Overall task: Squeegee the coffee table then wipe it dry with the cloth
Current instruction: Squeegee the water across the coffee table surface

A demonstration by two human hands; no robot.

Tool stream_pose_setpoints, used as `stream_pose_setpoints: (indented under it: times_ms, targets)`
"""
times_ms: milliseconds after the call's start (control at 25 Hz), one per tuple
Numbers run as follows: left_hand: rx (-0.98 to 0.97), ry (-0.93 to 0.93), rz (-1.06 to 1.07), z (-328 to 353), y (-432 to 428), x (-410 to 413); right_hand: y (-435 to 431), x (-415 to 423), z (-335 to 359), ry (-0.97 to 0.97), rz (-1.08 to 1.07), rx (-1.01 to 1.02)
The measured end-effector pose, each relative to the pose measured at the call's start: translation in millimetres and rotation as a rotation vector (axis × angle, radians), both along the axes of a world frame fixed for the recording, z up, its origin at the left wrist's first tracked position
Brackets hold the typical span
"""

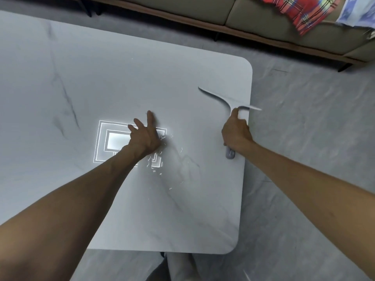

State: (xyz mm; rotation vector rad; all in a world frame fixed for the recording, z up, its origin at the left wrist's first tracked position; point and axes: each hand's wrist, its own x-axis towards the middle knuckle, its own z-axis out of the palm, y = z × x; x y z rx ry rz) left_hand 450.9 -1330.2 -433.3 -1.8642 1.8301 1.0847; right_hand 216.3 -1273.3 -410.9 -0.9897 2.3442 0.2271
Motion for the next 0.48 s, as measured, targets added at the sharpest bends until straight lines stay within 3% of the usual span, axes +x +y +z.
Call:
stream_pose_setpoints:
  times_ms: [120,240,400,480]
  targets:
    - [-0.090,0.108,-0.071,9.2,22.2,31.1,41.7,36.2,15.9,-0.068,-0.030,0.051]
    - [-0.111,-0.013,-0.168,24.6,73.2,70.8,75.9,73.0,36.0,-0.146,0.010,0.069]
    - [-0.026,-0.190,-0.104,32.4,142.5,123.7,113.0,103.0,68.1,-0.251,-0.085,0.055]
    - [-0.009,-0.142,0.051,18.0,165.2,143.3,103.5,104.2,74.5,-0.226,-0.136,0.022]
